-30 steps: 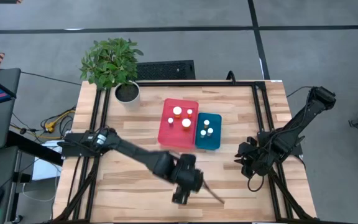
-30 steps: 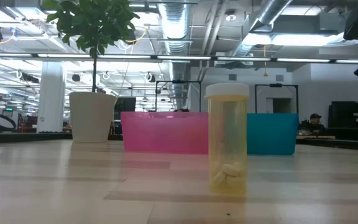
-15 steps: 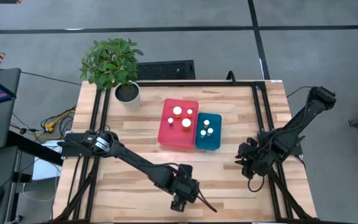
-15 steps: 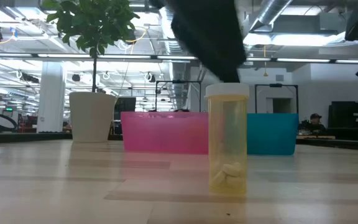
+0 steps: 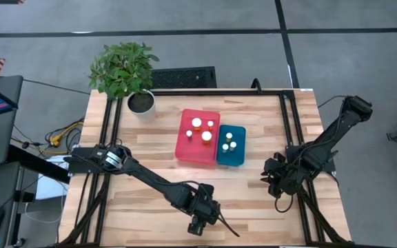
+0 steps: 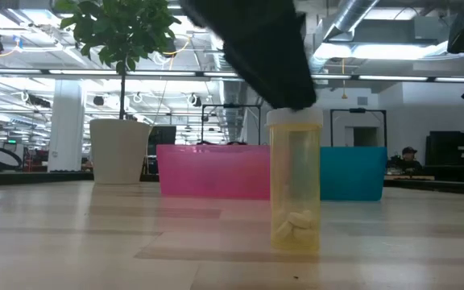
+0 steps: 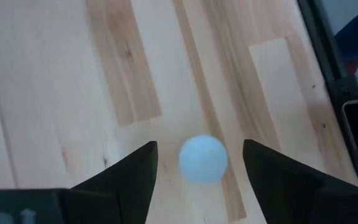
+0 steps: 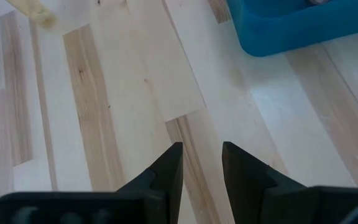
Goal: Pick and place medicine bottles into bin by pill shape (circle, oval)
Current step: Put the yellow pill bottle into the blue bin
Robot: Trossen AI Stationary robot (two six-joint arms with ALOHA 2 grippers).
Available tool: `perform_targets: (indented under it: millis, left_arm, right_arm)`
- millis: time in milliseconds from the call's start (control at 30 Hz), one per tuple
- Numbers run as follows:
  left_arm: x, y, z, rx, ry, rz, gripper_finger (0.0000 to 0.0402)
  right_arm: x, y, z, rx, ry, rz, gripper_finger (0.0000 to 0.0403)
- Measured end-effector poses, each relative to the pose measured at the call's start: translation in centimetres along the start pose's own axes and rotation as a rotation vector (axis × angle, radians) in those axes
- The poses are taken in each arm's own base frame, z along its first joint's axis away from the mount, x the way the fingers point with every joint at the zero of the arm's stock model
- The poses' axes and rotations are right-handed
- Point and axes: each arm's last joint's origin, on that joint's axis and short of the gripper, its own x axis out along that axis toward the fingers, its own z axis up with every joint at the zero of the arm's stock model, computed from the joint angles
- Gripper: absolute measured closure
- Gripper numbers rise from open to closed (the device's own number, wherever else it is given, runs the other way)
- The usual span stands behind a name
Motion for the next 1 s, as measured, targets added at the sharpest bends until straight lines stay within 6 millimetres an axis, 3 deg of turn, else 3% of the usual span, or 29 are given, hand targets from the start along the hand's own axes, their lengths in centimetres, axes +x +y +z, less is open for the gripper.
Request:
perform_targets:
  millis: [533,1000]
  left_arm:
    - [0.28,0.06,-0.25,0.007,0.005,0.012,0.0194]
    - [0.28,-0.02,-0.28,0.014,0.012,-0.015,0.0282]
  right_arm:
    - [0.01,-0.02,-0.02,-0.002,0.003,-0.001,0.0282]
    - [0.01,-0.01,-0.02,-0.001,0.003,-0.001,0.0282]
